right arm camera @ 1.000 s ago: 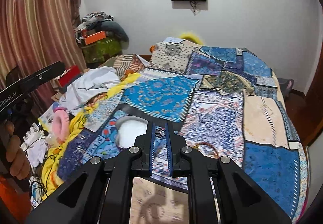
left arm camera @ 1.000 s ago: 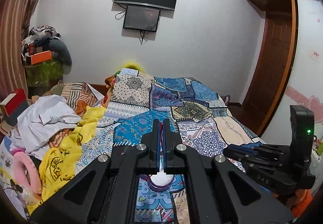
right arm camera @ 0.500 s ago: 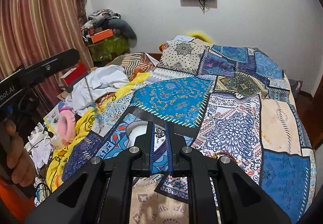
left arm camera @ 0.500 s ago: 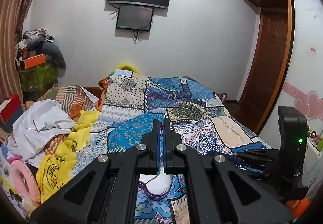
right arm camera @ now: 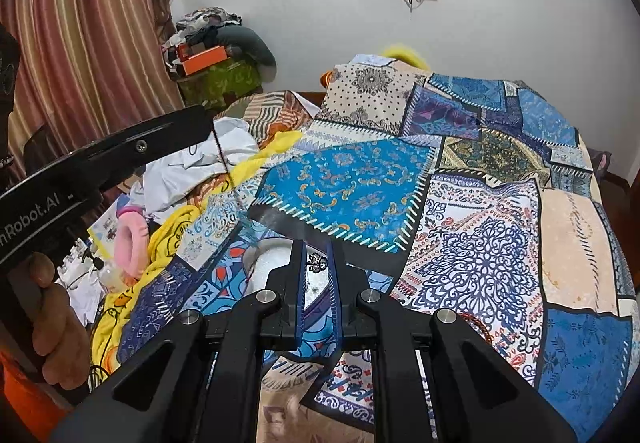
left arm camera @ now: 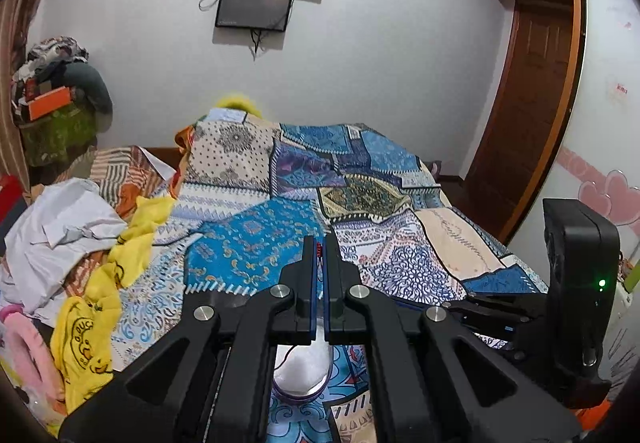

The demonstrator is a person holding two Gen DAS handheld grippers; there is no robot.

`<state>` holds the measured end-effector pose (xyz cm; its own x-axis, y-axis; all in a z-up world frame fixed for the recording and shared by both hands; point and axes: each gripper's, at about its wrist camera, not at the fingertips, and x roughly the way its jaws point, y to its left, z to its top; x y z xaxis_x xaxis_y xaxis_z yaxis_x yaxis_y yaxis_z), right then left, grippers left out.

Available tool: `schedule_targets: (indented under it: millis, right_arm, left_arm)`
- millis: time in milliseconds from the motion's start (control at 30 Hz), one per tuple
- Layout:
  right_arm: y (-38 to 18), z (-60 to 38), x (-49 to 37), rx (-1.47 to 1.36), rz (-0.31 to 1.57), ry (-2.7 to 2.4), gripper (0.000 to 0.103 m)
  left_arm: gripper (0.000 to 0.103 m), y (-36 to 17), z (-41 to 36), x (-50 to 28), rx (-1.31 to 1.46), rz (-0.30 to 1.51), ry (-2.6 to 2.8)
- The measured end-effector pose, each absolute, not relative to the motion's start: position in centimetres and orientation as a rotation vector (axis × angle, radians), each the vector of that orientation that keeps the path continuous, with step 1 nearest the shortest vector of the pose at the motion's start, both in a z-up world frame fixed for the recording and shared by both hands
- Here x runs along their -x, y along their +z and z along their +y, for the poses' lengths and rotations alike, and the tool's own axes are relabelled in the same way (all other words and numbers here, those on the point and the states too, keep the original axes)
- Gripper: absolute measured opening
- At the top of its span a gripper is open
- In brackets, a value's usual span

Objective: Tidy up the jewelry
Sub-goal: 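Lower the bracelet into the heart dish and open the left tool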

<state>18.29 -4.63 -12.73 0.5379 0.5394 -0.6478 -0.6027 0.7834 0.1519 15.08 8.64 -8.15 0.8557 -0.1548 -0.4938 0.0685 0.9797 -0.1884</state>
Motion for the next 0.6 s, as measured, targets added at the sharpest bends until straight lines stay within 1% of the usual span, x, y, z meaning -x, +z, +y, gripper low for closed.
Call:
schedule_targets:
  millis: [233, 600]
  right_arm:
    - [-13.9, -4.5, -19.3, 0.091, 0.77, 0.682, 0.009]
    - [-14.8, -3.5, -20.0, 0.114, 0.798, 0.689, 0.01]
  left_arm:
    - [0.001, -10.4, 8.9, -16.3, 0.176, 0.596, -0.119]
    - [0.001, -15.9, 10.5, -16.7, 0.162, 0.754, -0.082]
